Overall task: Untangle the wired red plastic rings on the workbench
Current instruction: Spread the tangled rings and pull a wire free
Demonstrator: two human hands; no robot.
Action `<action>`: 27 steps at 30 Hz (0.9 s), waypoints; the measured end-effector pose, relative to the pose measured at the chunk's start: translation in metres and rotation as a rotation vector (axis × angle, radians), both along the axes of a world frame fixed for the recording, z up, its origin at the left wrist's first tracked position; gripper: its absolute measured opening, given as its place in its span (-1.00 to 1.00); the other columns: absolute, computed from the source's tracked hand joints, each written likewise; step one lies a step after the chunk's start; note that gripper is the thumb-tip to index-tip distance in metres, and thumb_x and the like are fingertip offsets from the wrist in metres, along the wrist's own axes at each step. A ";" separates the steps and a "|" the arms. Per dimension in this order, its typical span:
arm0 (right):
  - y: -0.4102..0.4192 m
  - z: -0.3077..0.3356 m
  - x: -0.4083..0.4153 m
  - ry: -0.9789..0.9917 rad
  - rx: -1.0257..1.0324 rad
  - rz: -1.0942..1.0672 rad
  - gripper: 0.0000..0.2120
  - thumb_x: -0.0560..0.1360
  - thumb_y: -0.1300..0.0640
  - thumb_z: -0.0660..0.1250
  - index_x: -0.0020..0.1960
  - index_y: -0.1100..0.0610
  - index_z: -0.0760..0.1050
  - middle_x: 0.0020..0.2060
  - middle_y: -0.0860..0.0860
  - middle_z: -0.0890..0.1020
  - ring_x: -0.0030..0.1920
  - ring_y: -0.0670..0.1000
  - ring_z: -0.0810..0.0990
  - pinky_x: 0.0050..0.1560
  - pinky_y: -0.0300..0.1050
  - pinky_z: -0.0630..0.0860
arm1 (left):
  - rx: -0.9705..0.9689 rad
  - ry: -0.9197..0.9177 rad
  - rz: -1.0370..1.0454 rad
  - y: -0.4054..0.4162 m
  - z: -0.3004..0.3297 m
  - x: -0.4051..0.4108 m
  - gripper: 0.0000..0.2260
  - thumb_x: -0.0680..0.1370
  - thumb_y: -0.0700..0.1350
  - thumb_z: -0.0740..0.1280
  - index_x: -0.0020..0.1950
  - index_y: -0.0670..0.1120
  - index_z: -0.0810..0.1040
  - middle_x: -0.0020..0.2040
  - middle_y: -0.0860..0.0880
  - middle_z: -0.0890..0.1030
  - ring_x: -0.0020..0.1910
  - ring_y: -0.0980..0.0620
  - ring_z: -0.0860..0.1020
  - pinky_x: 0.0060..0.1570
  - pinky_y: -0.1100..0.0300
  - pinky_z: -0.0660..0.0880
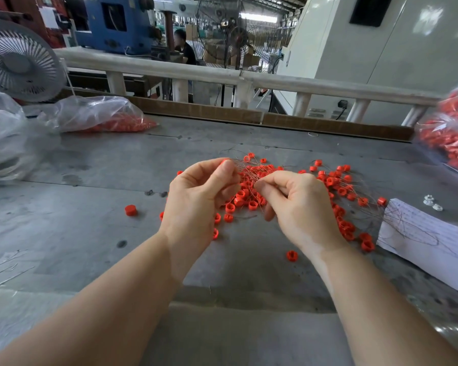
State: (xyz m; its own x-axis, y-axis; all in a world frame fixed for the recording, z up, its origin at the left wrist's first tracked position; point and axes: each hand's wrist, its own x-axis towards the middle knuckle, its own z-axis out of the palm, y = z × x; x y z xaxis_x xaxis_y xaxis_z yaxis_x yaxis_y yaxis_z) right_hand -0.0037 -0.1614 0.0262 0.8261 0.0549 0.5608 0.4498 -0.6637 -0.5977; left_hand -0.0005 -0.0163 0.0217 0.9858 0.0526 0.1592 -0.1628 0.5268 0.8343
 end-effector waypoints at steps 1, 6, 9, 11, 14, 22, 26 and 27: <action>0.000 0.000 0.000 0.009 -0.019 -0.018 -0.82 0.51 0.10 0.35 -0.23 0.11 0.63 -0.58 -0.03 0.53 -0.48 -0.02 0.52 -0.23 -0.04 0.52 | -0.030 0.011 -0.003 0.000 0.000 0.001 -0.89 0.39 -0.15 0.38 -0.16 -0.18 0.59 -0.33 -0.02 0.63 -0.36 0.14 0.57 -0.27 0.34 0.55; -0.004 0.002 0.000 0.009 -0.037 -0.071 -0.82 0.52 0.11 0.33 -0.20 0.13 0.63 -0.55 -0.06 0.54 -0.42 0.03 0.54 -0.21 -0.02 0.52 | -0.106 0.067 0.029 0.003 -0.001 0.005 -0.93 0.46 -0.21 0.35 -0.17 -0.20 0.57 -0.34 -0.02 0.63 -0.36 0.15 0.58 -0.21 0.35 0.57; -0.008 0.005 0.001 -0.064 -0.038 -0.113 -0.88 0.50 0.14 0.36 -0.15 0.12 0.65 -0.38 -0.02 0.63 -0.31 0.04 0.58 -0.19 -0.03 0.52 | -0.089 0.098 0.058 0.004 -0.001 0.005 -0.94 0.51 -0.24 0.33 -0.13 -0.21 0.56 -0.33 -0.04 0.64 -0.35 0.13 0.60 -0.27 0.35 0.56; -0.012 0.006 0.003 -0.146 -0.067 -0.182 -0.91 0.48 0.15 0.40 -0.10 0.14 0.67 -0.26 0.01 0.57 -0.18 0.07 0.55 -0.16 -0.10 0.44 | -0.059 0.098 0.056 0.003 -0.001 0.005 -0.96 0.51 -0.25 0.33 -0.09 -0.20 0.56 -0.33 -0.05 0.65 -0.33 0.12 0.62 -0.28 0.34 0.56; -0.019 0.008 0.007 -0.254 -0.078 -0.301 -0.93 0.43 0.18 0.44 -0.12 0.16 0.68 -0.16 0.01 0.42 -0.08 0.07 0.44 -0.08 -0.19 0.31 | -0.003 0.106 0.069 0.001 -0.002 0.005 -0.92 0.54 -0.27 0.29 -0.11 -0.20 0.57 -0.36 -0.01 0.64 -0.36 0.15 0.61 -0.31 0.36 0.54; -0.038 0.005 0.015 -0.101 0.006 -0.370 -0.88 0.50 0.15 0.36 -0.11 0.16 0.66 -0.18 0.06 0.62 -0.14 0.08 0.54 -0.20 -0.12 0.37 | 0.056 0.128 0.072 0.003 -0.005 0.008 -0.87 0.55 -0.27 0.29 -0.19 -0.20 0.57 -0.38 0.00 0.63 -0.37 0.16 0.60 -0.33 0.35 0.54; -0.049 0.005 0.020 -0.078 0.078 -0.464 -0.87 0.51 0.16 0.34 -0.08 0.17 0.66 -0.14 0.11 0.65 -0.11 0.13 0.57 -0.14 -0.03 0.46 | 0.084 0.123 0.066 0.004 -0.006 0.008 -0.86 0.54 -0.26 0.31 -0.21 -0.18 0.59 -0.37 -0.02 0.63 -0.38 0.15 0.60 -0.35 0.34 0.53; -0.052 0.004 0.021 -0.070 0.086 -0.494 -0.87 0.51 0.16 0.34 -0.09 0.17 0.65 -0.15 0.11 0.65 -0.12 0.13 0.57 -0.17 -0.05 0.44 | 0.094 0.123 0.066 0.004 -0.006 0.008 -0.86 0.54 -0.26 0.31 -0.21 -0.18 0.59 -0.38 -0.01 0.63 -0.38 0.15 0.60 -0.35 0.34 0.53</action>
State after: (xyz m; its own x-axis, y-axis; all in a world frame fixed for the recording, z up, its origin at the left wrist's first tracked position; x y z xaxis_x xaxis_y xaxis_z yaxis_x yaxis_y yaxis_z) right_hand 0.0172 -0.2130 0.0306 0.7021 -0.3819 0.6010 0.1354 -0.7570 -0.6392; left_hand 0.0073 -0.0121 0.0154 0.9931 0.1087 0.0449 -0.0883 0.4372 0.8950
